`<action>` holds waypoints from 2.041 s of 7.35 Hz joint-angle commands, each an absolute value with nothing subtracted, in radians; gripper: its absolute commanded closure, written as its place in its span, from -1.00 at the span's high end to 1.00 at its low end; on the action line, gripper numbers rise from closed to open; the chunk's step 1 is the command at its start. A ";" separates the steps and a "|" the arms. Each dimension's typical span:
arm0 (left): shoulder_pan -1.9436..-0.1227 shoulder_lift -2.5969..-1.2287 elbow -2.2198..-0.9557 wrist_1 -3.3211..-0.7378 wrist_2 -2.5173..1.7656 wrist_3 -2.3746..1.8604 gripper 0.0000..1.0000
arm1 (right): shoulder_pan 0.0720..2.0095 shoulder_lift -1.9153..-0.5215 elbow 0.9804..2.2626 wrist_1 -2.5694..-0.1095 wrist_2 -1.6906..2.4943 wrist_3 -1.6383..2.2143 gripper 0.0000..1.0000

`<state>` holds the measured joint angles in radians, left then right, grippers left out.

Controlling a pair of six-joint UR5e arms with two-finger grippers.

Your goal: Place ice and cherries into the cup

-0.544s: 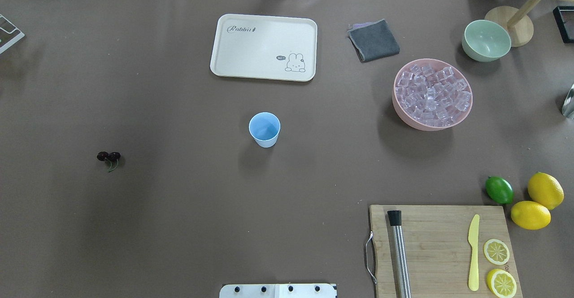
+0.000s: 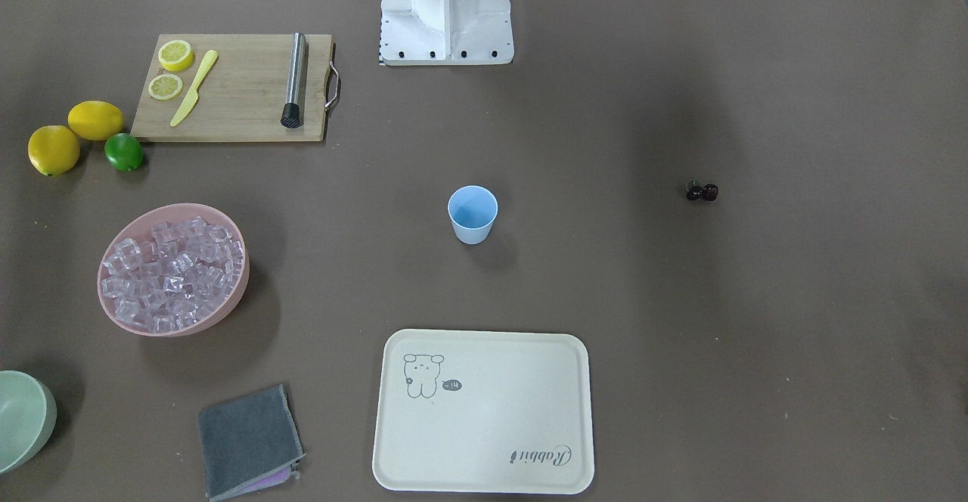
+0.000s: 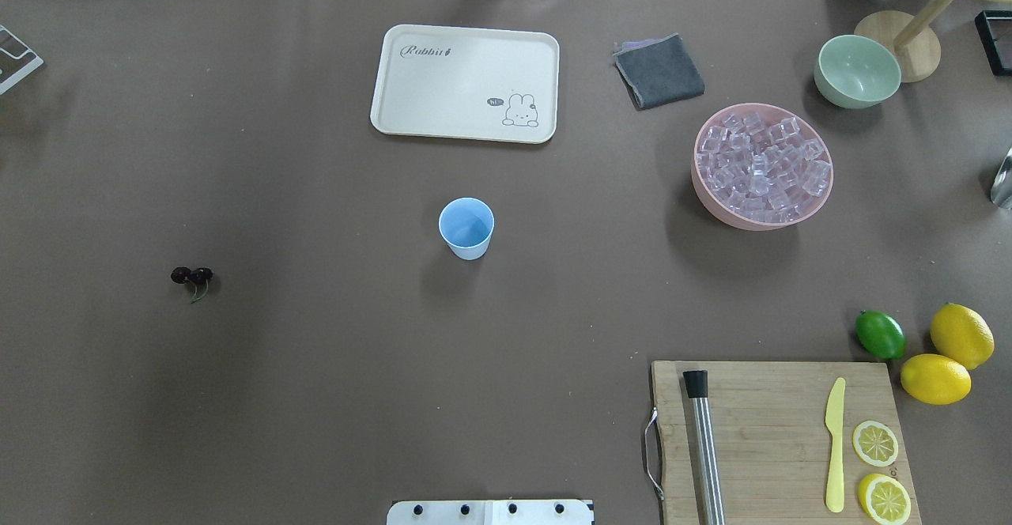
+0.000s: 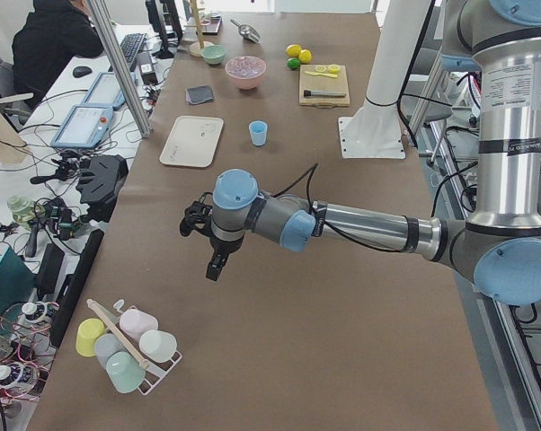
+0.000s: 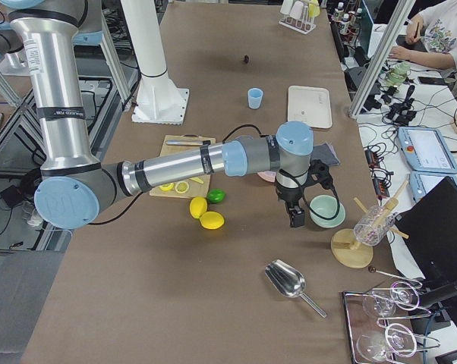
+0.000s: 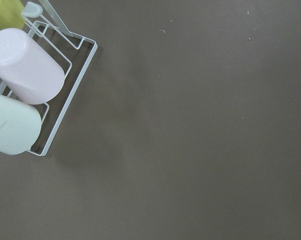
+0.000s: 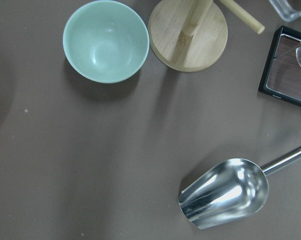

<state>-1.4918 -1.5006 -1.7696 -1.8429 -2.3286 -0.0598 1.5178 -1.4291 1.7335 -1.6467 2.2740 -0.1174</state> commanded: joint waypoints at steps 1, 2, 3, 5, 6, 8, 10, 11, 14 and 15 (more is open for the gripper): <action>-1.491 -1.506 -1.767 -1.844 -2.329 -0.060 0.95 | 1.410 -1.381 1.799 -1.646 2.281 0.103 0.95; -1.491 -1.505 -1.764 -1.844 -2.329 -0.060 0.95 | 1.343 -1.326 1.799 -1.646 2.281 0.221 0.90; -1.491 -1.505 -1.766 -1.844 -2.329 -0.060 0.95 | 1.268 -1.269 1.801 -1.644 2.269 0.365 0.90; -1.491 -1.503 -1.759 -1.844 -2.327 -0.060 0.95 | 1.122 -1.191 1.809 -1.644 2.187 0.559 0.90; -1.491 -1.499 -1.759 -1.844 -2.329 -0.060 0.95 | 1.007 -1.140 1.809 -1.644 2.080 0.704 0.90; -1.491 -1.496 -1.753 -1.844 -2.322 -0.058 0.95 | 0.898 -1.149 1.749 -1.500 1.993 0.823 0.89; -1.491 -1.496 -1.747 -1.844 -2.321 -0.055 0.95 | 0.867 -1.161 1.654 -1.390 1.938 0.853 0.73; -1.491 -1.494 -1.744 -1.844 -2.321 -0.054 0.95 | 0.865 -1.158 1.640 -1.388 1.930 0.842 0.74; -1.491 -1.494 -1.744 -1.844 -2.321 -0.055 0.95 | 0.885 -1.172 1.646 -1.391 1.933 0.834 0.75; -1.491 -1.496 -1.744 -1.844 -2.321 -0.055 0.95 | 0.878 -1.204 1.641 -1.387 1.931 0.815 0.75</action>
<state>-1.4914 -1.4943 -1.7447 -1.8438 -2.3209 -0.0556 0.8823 -1.1747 1.6467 -1.3911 1.9348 0.8306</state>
